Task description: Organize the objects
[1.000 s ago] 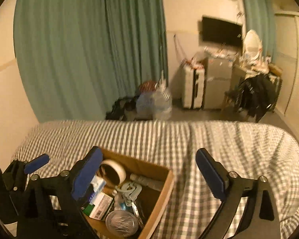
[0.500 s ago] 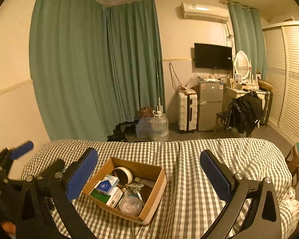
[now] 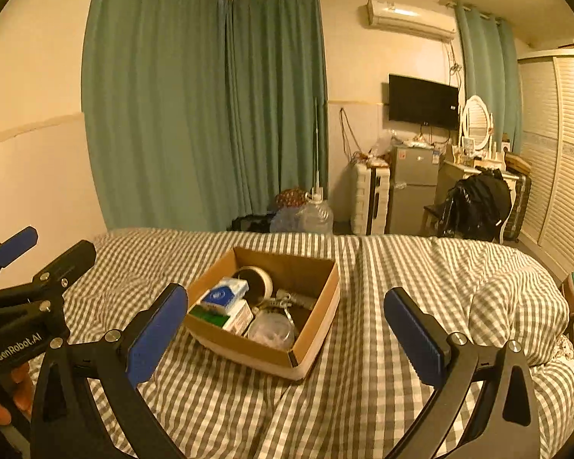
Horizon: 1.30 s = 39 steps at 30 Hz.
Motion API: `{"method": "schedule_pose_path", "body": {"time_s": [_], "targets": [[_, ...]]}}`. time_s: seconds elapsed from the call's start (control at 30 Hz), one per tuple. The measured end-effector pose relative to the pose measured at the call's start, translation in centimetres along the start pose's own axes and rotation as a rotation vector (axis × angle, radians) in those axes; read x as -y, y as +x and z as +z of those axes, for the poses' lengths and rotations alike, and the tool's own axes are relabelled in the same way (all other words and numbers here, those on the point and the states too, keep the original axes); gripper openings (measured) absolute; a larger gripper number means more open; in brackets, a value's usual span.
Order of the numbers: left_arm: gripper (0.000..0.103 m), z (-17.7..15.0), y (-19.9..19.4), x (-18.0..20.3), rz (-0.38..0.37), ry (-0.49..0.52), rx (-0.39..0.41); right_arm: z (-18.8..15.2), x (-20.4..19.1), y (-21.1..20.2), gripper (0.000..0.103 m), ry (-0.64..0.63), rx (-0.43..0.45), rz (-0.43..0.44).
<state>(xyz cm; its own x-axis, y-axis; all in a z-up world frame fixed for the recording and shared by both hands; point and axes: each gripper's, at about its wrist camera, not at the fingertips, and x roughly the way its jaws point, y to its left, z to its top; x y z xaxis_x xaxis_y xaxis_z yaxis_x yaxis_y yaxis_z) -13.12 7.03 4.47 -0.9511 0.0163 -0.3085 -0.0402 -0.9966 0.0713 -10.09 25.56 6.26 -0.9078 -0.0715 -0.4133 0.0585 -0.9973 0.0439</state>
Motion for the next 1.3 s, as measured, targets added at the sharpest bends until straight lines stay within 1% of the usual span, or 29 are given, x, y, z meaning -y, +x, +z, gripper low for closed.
{"method": "schedule_pose_path", "body": {"time_s": [0.13,0.3,0.53,1.3], "targets": [[0.103,-0.7,0.3,-0.1,0.006,0.020,-0.012,-0.4,0.2,0.7,0.103,0.013,-0.014,-0.010],[0.103,-1.1,0.4,-0.4,0.006,0.014,-0.032,-0.3,0.1,1.1,0.103,0.022,-0.025,-0.026],[0.103,-1.2,0.4,-0.1,0.001,0.026,-0.037,-0.4,0.0,1.3,0.103,0.023,-0.028,-0.029],[0.103,-1.5,0.6,-0.2,-0.003,0.015,-0.068,-0.7,0.2,1.3,0.103,0.023,-0.041,-0.033]]}}
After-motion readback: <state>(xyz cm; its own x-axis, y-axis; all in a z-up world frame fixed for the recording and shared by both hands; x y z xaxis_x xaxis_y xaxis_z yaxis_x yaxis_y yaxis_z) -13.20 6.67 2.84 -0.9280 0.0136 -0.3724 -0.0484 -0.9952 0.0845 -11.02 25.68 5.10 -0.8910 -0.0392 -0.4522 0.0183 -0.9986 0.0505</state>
